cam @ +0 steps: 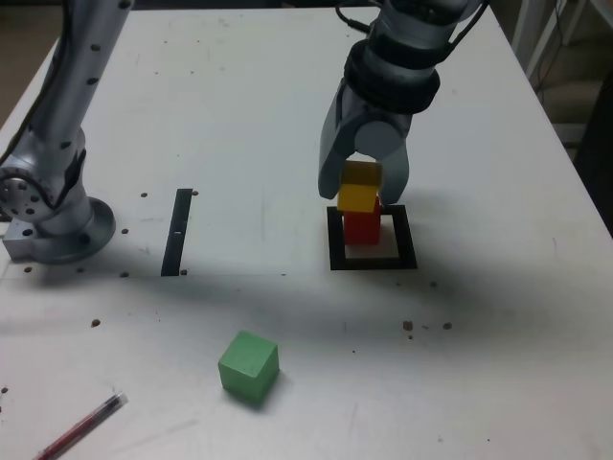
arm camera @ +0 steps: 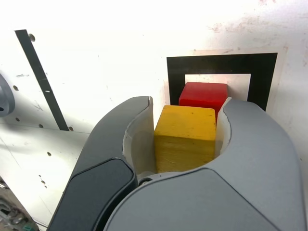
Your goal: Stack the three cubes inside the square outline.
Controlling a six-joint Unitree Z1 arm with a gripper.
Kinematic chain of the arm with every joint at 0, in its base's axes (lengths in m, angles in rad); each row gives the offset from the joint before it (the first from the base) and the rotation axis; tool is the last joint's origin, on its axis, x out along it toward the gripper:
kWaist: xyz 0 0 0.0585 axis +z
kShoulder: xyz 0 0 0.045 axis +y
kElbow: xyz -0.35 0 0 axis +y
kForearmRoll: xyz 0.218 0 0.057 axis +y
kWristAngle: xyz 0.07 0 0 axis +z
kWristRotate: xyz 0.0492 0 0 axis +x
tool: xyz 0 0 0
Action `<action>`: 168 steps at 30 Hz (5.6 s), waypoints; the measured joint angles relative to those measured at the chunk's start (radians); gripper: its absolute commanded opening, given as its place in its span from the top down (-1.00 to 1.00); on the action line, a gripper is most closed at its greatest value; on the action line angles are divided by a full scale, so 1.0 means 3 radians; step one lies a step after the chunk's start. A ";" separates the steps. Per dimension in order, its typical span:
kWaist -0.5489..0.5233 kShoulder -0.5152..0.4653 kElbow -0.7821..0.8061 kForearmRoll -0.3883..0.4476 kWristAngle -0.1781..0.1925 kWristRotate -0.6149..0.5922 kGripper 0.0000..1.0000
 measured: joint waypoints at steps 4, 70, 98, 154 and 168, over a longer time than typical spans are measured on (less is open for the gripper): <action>0.0000 0.0000 -0.0024 0.0000 -0.0019 0.0014 0.24; -0.1974 -0.0914 0.1511 -0.0833 -0.0416 -0.0596 -0.99; -0.2196 -0.0496 0.1568 -0.1267 -0.0454 -0.1074 0.06; -0.1302 -0.0763 -0.0279 0.0353 -0.0066 -0.0387 0.66; -0.0481 -0.0704 -0.0196 0.0360 -0.0033 -0.0274 0.66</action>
